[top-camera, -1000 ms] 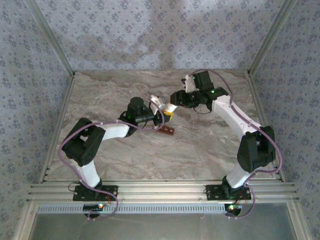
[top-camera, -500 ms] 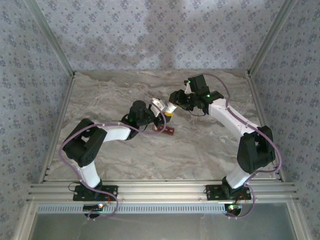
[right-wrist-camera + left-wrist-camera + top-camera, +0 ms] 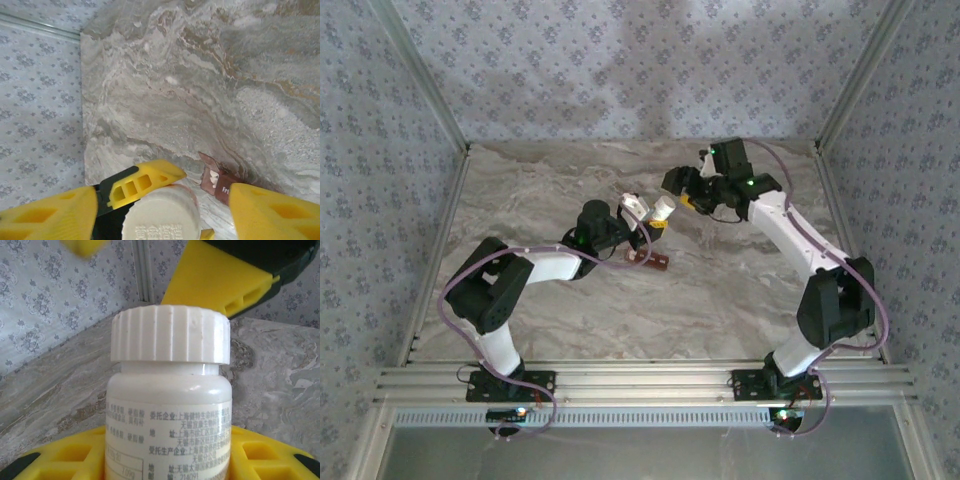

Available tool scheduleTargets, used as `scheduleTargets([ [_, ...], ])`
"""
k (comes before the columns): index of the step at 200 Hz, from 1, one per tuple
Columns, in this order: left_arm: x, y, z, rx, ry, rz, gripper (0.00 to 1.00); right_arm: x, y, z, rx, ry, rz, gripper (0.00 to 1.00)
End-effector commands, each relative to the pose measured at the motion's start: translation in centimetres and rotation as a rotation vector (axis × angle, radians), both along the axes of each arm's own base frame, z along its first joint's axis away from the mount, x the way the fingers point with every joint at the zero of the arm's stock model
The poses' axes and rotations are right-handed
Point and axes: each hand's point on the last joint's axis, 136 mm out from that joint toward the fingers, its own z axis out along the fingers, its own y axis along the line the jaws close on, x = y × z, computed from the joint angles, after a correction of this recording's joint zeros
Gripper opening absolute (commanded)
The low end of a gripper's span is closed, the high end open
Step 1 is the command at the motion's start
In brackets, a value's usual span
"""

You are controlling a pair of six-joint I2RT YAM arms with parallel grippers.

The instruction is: Sort the pills into containers

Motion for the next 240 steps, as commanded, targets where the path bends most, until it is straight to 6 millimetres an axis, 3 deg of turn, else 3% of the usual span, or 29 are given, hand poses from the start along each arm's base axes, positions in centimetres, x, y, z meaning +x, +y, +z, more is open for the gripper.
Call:
scheduleTargets([
  [1, -0.4, 0.2, 2.7, -0.058, -0.056, -0.026, 0.0, -0.5, -1.0, 2.9, 0.019, -0.052, 0.006, 0.77],
  [69, -1.1, 0.3, 3.3, -0.092, -0.009, -0.117, 0.0, -1.0, -3.4, 3.0, -0.001, -0.168, 0.068, 0.84],
  [113, -2.0, -0.1, 3.6, -0.113, 0.042, -0.212, 0.0, -2.6, -2.5, 3.1, 0.0, -0.3, 0.271, 0.87],
  [151, -2.7, -0.3, 3.6, -0.108, 0.062, -0.263, 0.0, -3.4, -1.6, 2.2, 0.033, -0.283, 0.374, 0.87],
  [240, -2.8, -0.4, 3.7, -0.105, 0.076, -0.281, 0.0, -3.0, 0.1, 1.0, -0.003, -0.247, 0.403, 0.84],
])
